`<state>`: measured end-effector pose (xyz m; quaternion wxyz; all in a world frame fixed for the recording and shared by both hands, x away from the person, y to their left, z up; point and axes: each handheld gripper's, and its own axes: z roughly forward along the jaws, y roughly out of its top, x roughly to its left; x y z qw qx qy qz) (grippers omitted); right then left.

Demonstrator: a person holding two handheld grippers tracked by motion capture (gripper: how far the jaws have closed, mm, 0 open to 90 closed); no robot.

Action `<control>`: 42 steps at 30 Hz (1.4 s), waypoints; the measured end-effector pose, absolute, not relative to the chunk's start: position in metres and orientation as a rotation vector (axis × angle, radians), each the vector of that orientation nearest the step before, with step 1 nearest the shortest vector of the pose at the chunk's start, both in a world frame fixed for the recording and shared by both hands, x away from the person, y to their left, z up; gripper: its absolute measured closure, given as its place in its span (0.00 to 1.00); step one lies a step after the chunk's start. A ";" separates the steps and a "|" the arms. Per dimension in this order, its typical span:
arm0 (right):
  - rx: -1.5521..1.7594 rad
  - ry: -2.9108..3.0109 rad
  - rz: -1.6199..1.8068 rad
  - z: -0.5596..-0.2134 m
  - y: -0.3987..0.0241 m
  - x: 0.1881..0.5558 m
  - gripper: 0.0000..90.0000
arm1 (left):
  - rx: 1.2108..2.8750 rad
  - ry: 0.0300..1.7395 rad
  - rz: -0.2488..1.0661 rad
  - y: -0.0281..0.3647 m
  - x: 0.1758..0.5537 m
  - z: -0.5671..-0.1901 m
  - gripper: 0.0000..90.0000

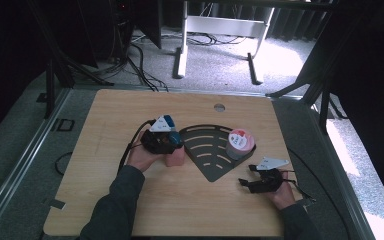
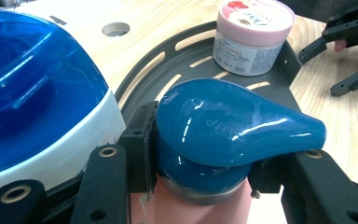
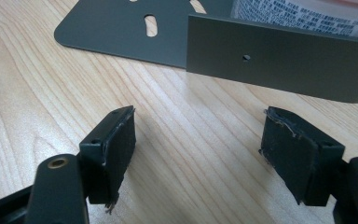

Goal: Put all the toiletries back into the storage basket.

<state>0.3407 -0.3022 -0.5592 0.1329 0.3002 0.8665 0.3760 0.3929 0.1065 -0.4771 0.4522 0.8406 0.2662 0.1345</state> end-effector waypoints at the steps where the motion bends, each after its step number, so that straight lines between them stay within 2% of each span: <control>1: 0.871 2.514 1.091 -0.559 -0.302 0.341 0.29 | 2.076 0.657 0.333 0.106 0.393 -0.477 0.57; 42: 0.868 2.515 1.093 -0.559 -0.302 0.341 0.29 | 2.075 0.681 0.365 0.102 0.385 -0.475 0.58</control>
